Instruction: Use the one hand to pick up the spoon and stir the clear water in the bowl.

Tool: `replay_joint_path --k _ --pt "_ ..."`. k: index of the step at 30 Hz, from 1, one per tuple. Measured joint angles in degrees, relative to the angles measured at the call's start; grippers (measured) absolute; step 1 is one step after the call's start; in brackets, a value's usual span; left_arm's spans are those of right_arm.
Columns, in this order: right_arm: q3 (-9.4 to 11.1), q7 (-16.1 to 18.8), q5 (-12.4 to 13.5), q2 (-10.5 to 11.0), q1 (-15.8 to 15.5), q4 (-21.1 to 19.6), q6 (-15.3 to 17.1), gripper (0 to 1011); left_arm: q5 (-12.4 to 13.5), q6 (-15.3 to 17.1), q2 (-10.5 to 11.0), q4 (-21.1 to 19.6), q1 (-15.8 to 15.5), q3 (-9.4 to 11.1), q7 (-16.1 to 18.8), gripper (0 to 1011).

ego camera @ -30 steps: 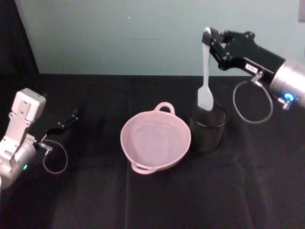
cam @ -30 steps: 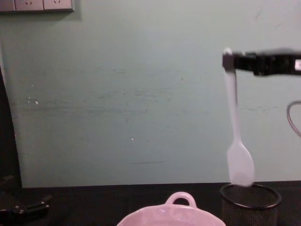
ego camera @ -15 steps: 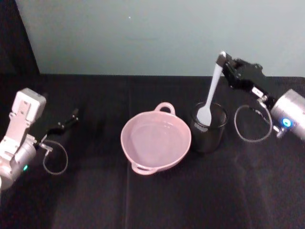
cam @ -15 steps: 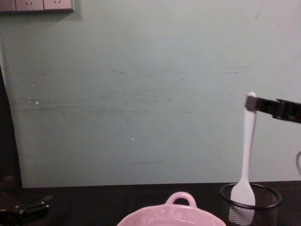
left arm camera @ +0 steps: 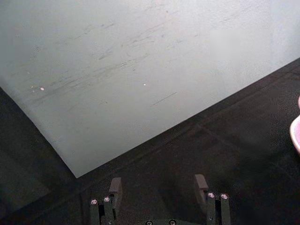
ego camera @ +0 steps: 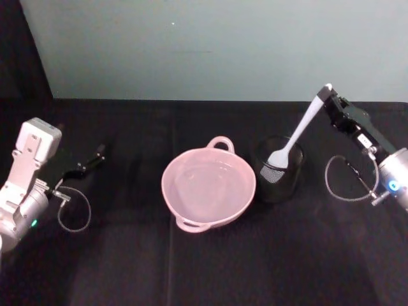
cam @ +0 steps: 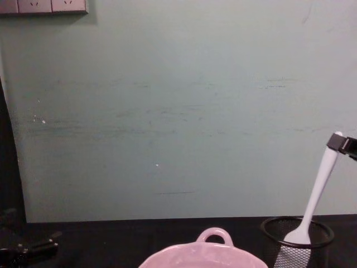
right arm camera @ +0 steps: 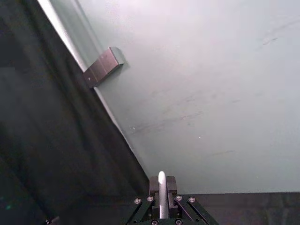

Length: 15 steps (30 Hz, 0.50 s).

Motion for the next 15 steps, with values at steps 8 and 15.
replay_joint_path --k 8,15 --pt "0.01 0.59 1.94 -0.46 -0.09 2.12 -0.38 100 0.0 0.0 0.0 0.0 0.0 0.0 0.0 1011" --pt "-0.68 0.76 2.41 -0.53 0.24 3.45 -0.4 100 0.0 0.0 0.0 0.0 0.0 0.0 0.0 1011"
